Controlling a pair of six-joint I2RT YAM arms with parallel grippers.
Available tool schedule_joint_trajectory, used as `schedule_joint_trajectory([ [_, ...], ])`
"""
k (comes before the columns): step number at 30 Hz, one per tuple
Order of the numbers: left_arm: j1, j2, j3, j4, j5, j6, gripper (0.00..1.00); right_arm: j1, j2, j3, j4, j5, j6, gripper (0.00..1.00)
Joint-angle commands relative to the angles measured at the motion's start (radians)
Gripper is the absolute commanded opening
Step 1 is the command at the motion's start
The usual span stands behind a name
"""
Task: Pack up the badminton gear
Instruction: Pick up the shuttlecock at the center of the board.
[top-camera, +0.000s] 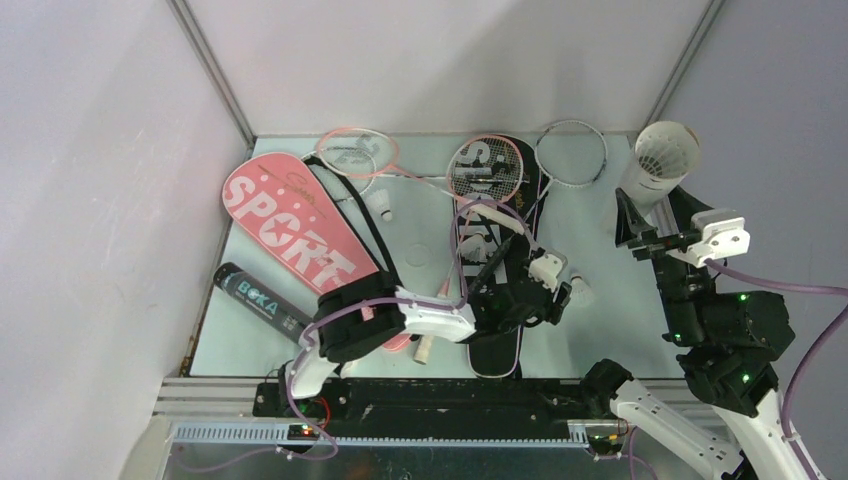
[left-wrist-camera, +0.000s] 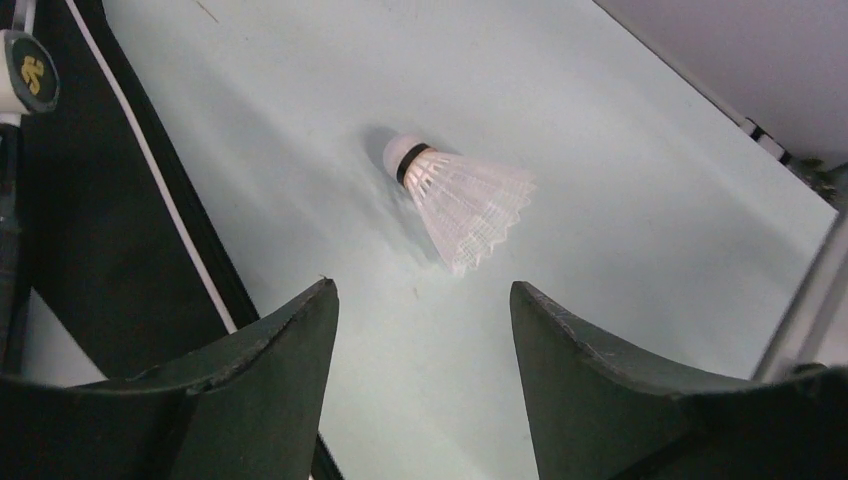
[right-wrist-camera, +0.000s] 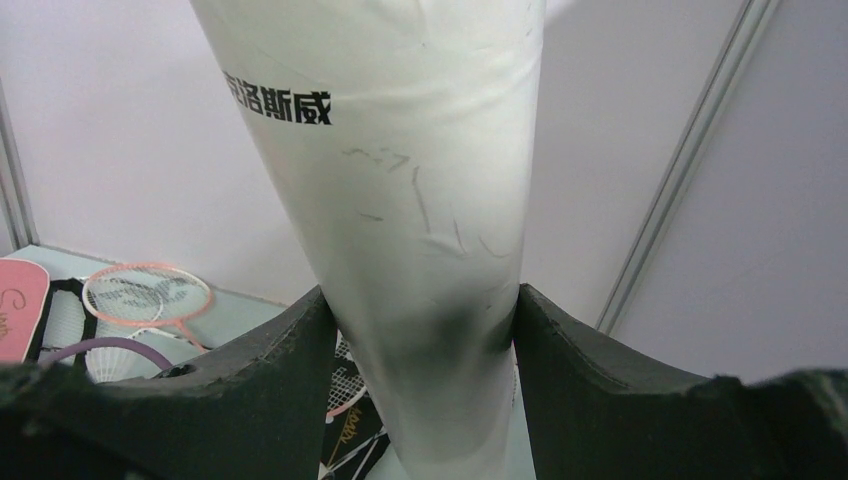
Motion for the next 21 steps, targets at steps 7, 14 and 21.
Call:
schedule_joint_trajectory([
  [7, 0.005, 0.178, 0.220, 0.027, -0.053, 0.084, 0.71, -0.004, 0.011, 0.037, 0.075, -0.010, -0.014, 0.52],
  [14, 0.005, 0.199, 0.224, 0.083, -0.046, 0.086, 0.70, -0.004, 0.018, 0.037, 0.082, -0.006, -0.036, 0.52],
  [21, 0.007, 0.189, 0.178, 0.131, -0.012, 0.056, 0.72, -0.004, 0.027, 0.037, 0.098, -0.010, -0.041, 0.52],
])
